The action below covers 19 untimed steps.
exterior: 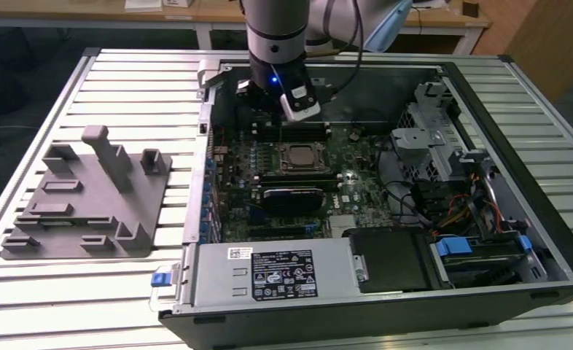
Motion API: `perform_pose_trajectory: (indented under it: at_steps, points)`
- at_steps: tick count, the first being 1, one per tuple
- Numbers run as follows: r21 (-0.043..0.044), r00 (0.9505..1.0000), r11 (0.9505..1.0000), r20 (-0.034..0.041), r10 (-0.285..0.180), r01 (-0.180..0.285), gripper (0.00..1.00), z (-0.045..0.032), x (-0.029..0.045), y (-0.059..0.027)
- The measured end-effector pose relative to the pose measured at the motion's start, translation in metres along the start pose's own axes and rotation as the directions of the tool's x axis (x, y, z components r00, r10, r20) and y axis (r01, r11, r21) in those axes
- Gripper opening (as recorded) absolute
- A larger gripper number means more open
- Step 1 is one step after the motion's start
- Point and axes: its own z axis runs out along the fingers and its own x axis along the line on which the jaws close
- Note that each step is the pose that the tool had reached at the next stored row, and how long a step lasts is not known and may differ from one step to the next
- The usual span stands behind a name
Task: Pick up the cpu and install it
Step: 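Install the first cpu locking lever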
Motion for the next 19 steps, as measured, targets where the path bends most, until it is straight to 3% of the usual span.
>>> perform_pose_trajectory:
  at_steps: [7, 12, 15, 19]
  points:
    - [0.0024, 0.9999, 0.9999, 0.0027, 0.010, -0.010, 0.11, 0.0004, -0.0129, 0.0016]
    - [0.0146, 0.9995, 0.9995, 0.0103, 0.030, -0.030, 0.11, 0.0008, -0.0146, 0.0018]
    - [0.0166, 0.9987, 0.9988, 0.0192, 0.046, -0.047, 0.11, 0.0012, -0.0146, 0.0016]
    - [0.0125, 0.9974, 0.9982, 0.0420, 0.059, -0.059, 0.11, 0.0026, -0.0146, 0.0013]
